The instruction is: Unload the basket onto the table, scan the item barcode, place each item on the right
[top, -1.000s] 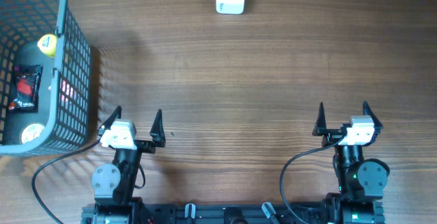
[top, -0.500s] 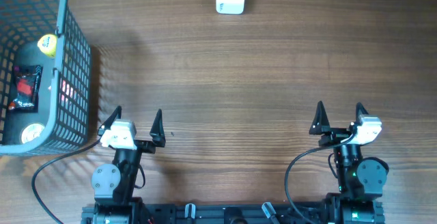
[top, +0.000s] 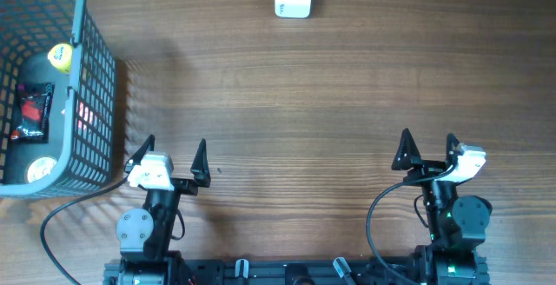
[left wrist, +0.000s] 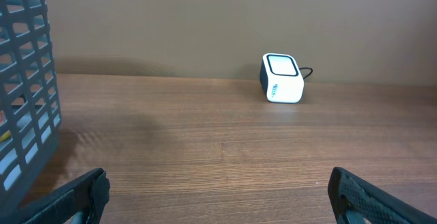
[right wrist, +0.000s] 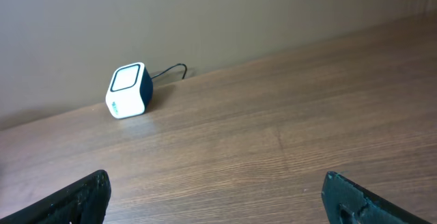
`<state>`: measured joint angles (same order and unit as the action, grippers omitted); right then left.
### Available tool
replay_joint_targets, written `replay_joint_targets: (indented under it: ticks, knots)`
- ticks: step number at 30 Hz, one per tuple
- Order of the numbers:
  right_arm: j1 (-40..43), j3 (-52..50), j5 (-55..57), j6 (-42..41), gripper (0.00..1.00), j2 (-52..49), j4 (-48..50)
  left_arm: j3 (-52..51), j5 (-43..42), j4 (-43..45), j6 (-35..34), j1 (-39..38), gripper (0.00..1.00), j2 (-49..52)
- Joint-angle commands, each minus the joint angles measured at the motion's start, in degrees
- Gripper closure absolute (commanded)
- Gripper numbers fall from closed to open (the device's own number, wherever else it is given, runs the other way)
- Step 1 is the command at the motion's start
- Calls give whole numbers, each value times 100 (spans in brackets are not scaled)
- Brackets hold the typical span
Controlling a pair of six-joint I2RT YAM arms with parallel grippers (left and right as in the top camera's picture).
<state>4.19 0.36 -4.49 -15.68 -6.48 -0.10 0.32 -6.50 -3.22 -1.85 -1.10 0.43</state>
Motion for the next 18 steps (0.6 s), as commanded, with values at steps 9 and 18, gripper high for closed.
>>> replay_joint_targets:
  ticks: [9,18]
  knots:
    - [17,-4,-66,-232,0,-129,24,2,-116,-50,-50,26,0,-4]
    - [17,-4,-131,-363,0,-442,212,2,-116,-50,-50,26,0,-4]
